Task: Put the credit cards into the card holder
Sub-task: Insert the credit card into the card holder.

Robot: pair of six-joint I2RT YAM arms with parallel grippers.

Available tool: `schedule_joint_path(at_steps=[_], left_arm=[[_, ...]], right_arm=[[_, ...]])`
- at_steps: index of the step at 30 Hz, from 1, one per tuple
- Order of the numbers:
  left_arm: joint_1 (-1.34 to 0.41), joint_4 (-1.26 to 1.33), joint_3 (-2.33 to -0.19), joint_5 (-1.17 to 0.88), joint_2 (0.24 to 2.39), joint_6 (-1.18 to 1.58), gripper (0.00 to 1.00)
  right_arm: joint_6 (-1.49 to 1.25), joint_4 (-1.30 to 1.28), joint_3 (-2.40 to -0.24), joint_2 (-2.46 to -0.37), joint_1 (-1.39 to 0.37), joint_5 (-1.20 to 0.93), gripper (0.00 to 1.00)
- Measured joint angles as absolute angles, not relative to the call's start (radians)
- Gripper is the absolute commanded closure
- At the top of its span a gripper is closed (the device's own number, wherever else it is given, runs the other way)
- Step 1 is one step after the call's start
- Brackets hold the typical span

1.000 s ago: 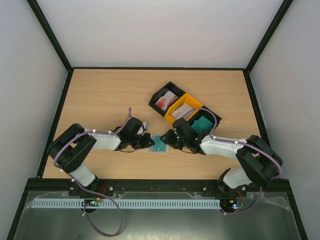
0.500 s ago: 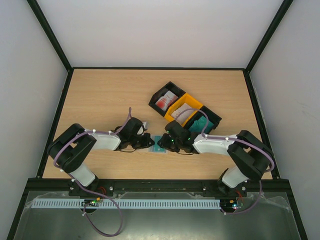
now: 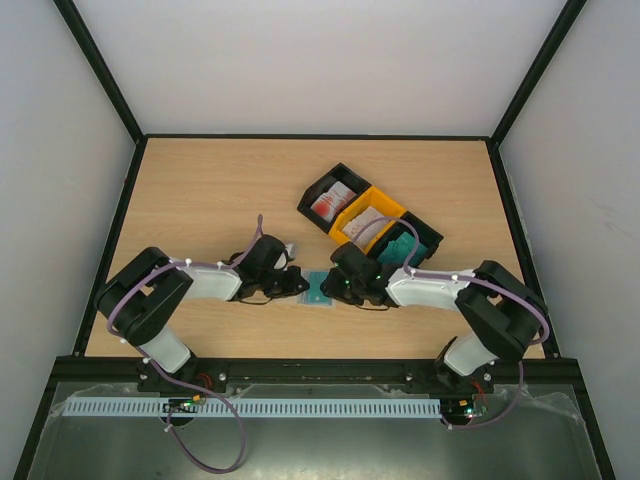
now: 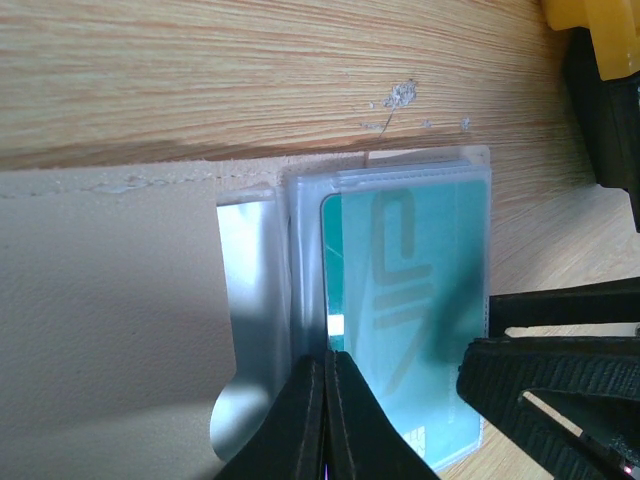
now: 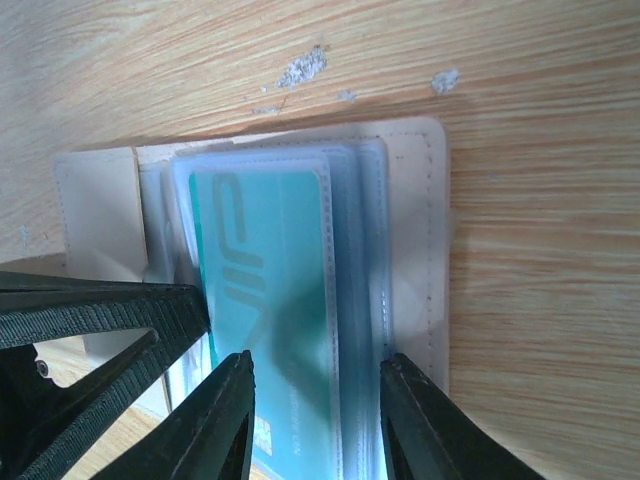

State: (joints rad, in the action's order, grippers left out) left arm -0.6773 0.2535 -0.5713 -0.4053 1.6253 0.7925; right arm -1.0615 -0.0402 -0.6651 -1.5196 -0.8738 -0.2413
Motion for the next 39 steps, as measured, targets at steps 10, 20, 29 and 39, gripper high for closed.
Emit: schedule_joint_path(at_steps=[10, 20, 29, 39], left_arm=[[-0.677, 0.253, -0.571, -0.405, 1.625, 0.793, 0.97], [-0.677, 0.253, -0.571, -0.405, 1.625, 0.792, 0.97], [-0.677, 0.253, -0.571, -0.405, 1.625, 0.793, 0.97], [-0.677, 0.254, -0.571, -0.405, 1.626, 0.793, 0.98]], right_arm=[[-1.065, 0.000, -0.675, -1.538, -0.876, -0.301, 0.68], [-1.063, -0.066, -0.682, -1.519, -0.878, -0.221, 0.70], [-1.057, -0.084, -0.689, -1.497, -0.884, -0.203, 0.74], [-1.054, -0.080, -0.693, -1.530, -0.891, -0.226, 0.74]])
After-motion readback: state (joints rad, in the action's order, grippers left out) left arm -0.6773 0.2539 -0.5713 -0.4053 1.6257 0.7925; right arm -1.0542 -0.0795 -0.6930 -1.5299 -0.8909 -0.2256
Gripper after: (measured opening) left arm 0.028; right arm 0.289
